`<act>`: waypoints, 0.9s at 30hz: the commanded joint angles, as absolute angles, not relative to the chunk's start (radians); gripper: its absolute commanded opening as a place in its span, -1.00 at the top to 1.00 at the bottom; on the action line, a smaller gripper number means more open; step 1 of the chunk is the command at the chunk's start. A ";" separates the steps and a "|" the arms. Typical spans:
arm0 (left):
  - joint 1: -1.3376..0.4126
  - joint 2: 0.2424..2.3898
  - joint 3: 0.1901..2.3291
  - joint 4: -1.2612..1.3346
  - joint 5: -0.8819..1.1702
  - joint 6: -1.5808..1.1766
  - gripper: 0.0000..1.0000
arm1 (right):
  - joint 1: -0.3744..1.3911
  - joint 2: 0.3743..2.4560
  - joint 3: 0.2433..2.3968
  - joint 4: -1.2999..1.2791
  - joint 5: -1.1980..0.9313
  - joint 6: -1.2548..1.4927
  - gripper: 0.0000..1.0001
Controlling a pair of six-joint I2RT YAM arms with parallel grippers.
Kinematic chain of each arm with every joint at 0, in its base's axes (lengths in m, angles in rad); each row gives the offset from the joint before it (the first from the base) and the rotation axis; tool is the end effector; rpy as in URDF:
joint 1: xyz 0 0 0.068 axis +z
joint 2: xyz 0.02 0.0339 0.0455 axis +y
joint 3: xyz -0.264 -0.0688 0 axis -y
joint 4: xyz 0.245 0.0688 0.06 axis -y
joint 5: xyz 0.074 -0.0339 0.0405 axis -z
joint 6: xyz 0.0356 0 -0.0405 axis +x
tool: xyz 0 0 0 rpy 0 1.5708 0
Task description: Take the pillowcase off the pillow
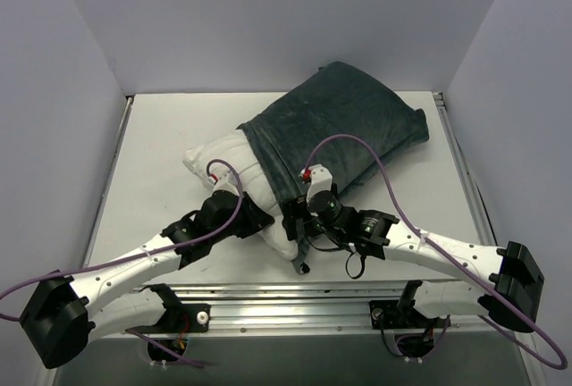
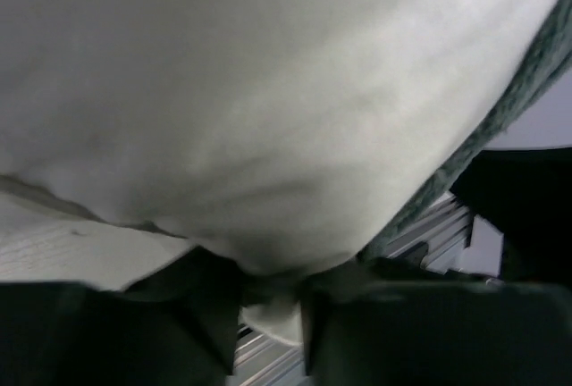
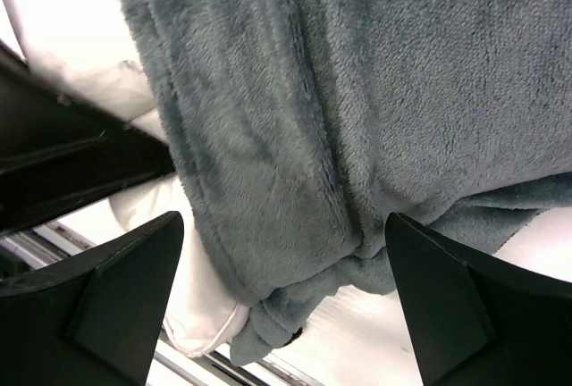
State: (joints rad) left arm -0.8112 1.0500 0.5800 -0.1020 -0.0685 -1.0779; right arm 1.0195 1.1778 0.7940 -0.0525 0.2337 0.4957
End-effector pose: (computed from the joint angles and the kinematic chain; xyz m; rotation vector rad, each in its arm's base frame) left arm 0.1576 -0.1624 0.2258 -0.3519 2.2969 -0.9802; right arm 0.1469 0.2231 0.2754 -0.3857 2.0358 0.7284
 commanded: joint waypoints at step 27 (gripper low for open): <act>-0.478 0.626 0.916 -0.877 -0.121 -0.867 0.95 | 0.223 1.137 0.713 -0.078 0.250 0.575 1.00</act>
